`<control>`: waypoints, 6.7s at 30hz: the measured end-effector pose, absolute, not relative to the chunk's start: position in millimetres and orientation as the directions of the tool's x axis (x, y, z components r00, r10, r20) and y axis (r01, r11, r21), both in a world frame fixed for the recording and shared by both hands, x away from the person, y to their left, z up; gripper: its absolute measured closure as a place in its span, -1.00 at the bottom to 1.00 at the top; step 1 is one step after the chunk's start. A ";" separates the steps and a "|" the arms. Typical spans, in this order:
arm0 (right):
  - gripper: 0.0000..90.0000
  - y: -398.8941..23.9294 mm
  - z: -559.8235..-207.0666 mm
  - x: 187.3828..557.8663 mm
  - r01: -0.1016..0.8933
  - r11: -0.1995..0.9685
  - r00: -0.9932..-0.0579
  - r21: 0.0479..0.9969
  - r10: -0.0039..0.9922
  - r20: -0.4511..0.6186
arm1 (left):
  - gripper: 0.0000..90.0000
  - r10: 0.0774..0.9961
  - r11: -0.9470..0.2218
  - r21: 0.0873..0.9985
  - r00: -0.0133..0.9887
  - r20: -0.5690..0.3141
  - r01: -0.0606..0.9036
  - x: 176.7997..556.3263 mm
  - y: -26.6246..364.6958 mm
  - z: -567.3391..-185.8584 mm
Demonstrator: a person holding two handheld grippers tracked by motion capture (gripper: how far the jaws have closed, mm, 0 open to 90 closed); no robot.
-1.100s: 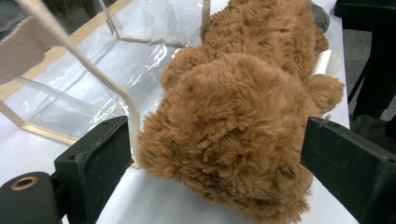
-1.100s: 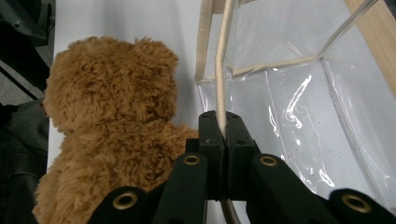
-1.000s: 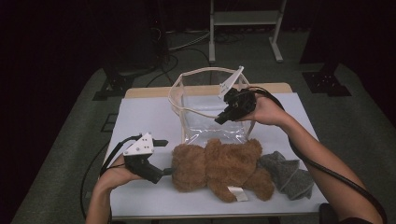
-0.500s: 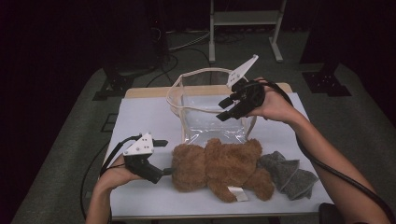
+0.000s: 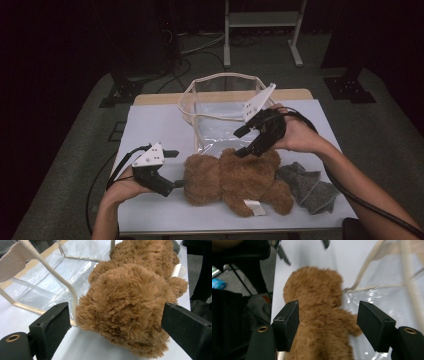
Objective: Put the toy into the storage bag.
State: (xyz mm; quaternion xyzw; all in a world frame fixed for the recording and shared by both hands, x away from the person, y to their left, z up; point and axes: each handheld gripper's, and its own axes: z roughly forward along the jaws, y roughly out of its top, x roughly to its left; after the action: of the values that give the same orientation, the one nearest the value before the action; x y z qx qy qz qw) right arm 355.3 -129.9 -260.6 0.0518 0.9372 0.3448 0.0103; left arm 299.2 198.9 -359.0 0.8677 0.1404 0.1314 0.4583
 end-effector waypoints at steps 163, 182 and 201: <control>0.24 -132.3 -211.0 335.0 0.107 0.773 -0.991 0.625 0.133 0.005 | -0.82 0.432 -0.527 0.834 0.897 0.099 0.162 300.4 231.9 -361.4; 0.23 -106.8 -142.7 355.1 0.079 0.783 -0.992 0.617 0.125 -0.032 | -0.82 0.431 -0.531 0.833 0.897 0.104 0.158 300.3 232.5 -361.2; 0.23 -81.0 -92.1 384.6 0.081 0.801 -0.984 0.594 0.161 -0.082 | -0.82 0.426 -0.525 0.837 0.899 0.104 0.152 299.4 232.8 -359.4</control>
State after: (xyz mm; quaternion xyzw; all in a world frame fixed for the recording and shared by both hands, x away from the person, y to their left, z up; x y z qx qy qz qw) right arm 384.6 -81.0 -92.1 0.0638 0.9467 0.3091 0.0642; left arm 299.4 232.8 -359.4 0.8604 0.1681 0.1497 0.4572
